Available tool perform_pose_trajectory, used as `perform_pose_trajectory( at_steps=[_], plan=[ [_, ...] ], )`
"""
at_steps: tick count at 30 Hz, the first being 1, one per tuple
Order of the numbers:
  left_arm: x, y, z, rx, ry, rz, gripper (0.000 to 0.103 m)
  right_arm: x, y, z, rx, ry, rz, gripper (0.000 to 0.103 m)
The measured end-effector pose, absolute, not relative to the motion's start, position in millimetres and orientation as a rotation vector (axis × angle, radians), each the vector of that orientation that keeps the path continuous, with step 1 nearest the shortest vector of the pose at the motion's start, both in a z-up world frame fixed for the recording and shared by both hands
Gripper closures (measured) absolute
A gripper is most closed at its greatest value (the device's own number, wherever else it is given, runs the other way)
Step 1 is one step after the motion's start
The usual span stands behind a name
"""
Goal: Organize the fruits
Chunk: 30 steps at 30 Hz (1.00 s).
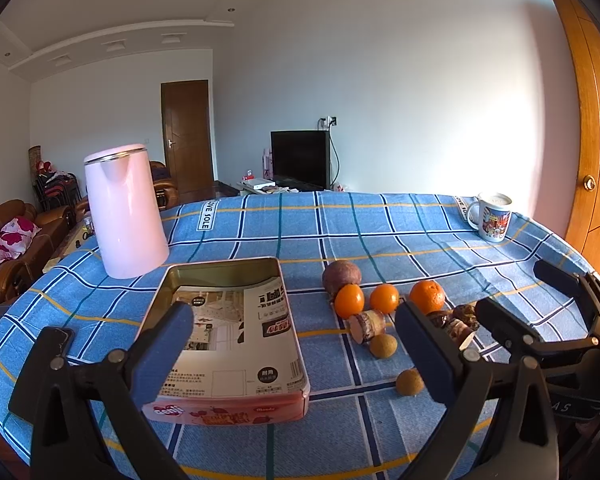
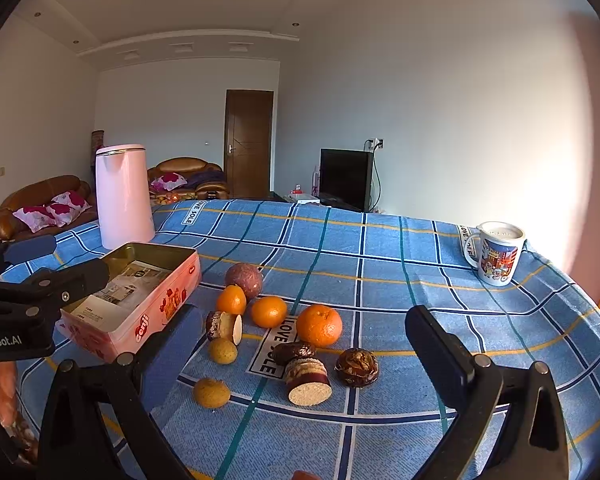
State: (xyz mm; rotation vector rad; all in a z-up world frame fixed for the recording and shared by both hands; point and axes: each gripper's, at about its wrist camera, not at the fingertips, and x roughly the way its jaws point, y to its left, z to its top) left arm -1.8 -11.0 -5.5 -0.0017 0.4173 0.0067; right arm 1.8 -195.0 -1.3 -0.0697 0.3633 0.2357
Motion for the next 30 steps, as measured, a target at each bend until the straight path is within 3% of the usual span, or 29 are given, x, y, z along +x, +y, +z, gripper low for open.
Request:
perform_pose_trajectory(
  at_steps=[30],
  plan=[
    [-1.5,-14.1,-7.6,-0.002,0.428,-0.004,0.000,4.8,-194.6,-4.1,-0.073,0.380,0.245,0.001]
  ],
)
